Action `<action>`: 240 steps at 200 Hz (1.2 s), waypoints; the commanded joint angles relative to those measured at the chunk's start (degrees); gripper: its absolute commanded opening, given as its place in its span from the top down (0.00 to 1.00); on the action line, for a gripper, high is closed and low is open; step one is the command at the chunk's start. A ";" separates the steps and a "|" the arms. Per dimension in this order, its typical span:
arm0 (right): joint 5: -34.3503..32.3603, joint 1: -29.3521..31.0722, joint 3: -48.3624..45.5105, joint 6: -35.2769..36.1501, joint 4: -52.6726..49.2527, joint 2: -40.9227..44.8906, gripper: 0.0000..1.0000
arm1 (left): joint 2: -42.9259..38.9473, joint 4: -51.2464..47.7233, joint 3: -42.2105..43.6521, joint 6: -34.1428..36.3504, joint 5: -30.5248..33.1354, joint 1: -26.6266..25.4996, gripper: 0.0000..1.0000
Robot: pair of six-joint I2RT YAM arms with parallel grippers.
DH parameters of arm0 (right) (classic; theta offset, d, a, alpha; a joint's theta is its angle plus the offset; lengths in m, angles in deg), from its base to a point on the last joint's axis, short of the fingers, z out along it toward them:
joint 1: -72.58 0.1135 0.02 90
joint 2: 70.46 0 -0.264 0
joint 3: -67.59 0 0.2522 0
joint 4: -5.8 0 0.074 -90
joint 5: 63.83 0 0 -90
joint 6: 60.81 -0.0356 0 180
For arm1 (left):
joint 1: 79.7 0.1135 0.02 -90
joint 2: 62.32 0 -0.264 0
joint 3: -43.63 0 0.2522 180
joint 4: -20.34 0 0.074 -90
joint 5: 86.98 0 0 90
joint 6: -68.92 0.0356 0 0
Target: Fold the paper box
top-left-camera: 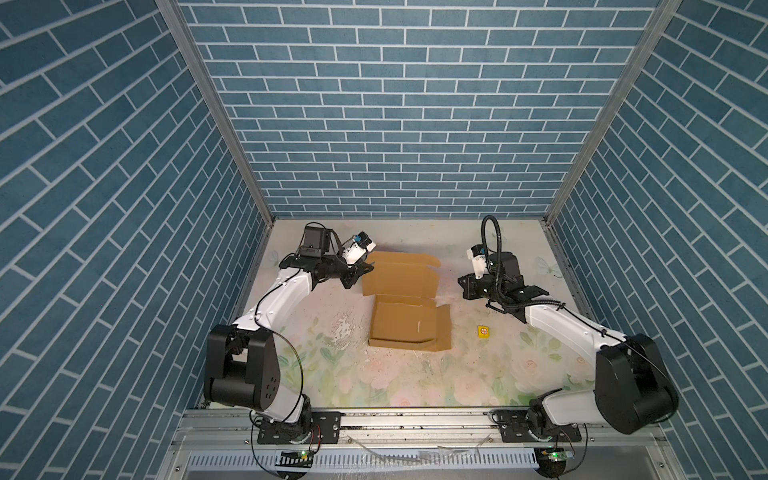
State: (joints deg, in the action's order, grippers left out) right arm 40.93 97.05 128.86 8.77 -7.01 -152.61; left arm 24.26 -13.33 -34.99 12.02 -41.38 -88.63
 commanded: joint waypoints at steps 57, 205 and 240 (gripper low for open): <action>8.18 0.66 12.14 -14.67 5.46 -16.99 1.00 | -0.72 6.29 2.13 -7.68 4.23 1.59 0.97; 15.33 2.91 15.28 -19.37 11.29 -28.50 1.00 | -0.84 12.64 4.53 -15.85 8.62 1.63 0.97; 14.95 2.79 13.37 -17.81 11.66 -26.88 1.00 | -0.87 12.76 4.54 -15.30 8.67 1.62 0.97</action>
State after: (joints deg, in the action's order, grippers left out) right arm 55.78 100.06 142.63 -8.52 4.49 -180.52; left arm 23.80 -1.19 -31.21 -3.12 -33.25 -87.17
